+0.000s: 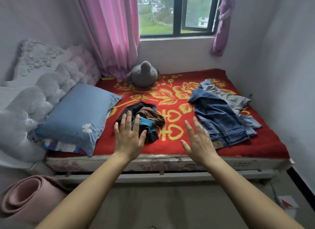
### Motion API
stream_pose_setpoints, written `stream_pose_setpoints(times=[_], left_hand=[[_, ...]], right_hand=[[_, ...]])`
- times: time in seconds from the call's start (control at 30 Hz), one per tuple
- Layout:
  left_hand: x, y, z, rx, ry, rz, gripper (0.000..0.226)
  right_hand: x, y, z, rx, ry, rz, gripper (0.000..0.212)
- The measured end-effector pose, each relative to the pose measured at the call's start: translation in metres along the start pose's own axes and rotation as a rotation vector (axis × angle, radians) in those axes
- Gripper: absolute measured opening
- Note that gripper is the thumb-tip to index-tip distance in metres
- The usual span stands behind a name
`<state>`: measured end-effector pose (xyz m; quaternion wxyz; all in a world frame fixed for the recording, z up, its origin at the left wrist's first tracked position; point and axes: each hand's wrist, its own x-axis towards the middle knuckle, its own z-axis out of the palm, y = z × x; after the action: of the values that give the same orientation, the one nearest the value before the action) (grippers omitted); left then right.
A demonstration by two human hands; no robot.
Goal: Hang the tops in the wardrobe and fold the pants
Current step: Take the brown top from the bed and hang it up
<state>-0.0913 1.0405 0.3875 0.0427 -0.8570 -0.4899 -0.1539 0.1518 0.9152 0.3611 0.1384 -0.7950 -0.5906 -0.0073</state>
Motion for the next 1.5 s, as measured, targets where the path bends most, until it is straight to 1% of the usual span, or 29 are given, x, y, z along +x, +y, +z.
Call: stream_pose_setpoints(times=[0.13,0.3,0.43,0.53,0.7,0.83,0.97,1.13,1.2,1.4,1.5], left_hand=[[0.073,-0.008,0.023,-0.016,-0.04,0.0,0.073],[0.159,-0.014,0.053,-0.012,-0.084,0.044,0.075],[0.214,-0.007,0.086,0.007,-0.122,0.044,0.07],[0.25,0.0,0.114,0.03,-0.158,0.037,0.069],[0.297,0.008,0.152,0.06,-0.237,-0.065,0.071],[0.328,0.002,0.169,0.1,-0.239,-0.145,0.073],[0.346,-0.013,0.192,0.104,-0.284,-0.242,0.073],[0.368,-0.047,0.231,0.079,-0.36,-0.285,0.077],[0.384,-0.067,0.255,0.042,-0.4,-0.304,0.081],[0.428,-0.129,0.355,-0.067,-0.541,-0.276,0.085],[0.435,-0.149,0.422,-0.105,-0.652,-0.283,0.075]], right_hand=[[0.071,0.015,0.002,-0.029,0.001,0.029,0.083],[0.142,0.038,0.011,0.004,0.024,0.109,0.083],[0.186,0.066,0.031,0.009,-0.005,0.123,0.083],[0.224,0.092,0.049,0.03,-0.036,0.142,0.083],[0.303,0.131,0.076,0.059,-0.126,0.128,0.083],[0.368,0.149,0.093,0.071,-0.183,0.058,0.083],[0.421,0.146,0.12,0.086,-0.271,0.033,0.082],[0.466,0.125,0.166,0.118,-0.371,0.011,0.081],[0.483,0.115,0.192,0.103,-0.41,0.03,0.083],[0.52,0.089,0.289,0.167,-0.497,0.206,0.084],[0.525,0.079,0.349,0.246,-0.527,0.329,0.082]])
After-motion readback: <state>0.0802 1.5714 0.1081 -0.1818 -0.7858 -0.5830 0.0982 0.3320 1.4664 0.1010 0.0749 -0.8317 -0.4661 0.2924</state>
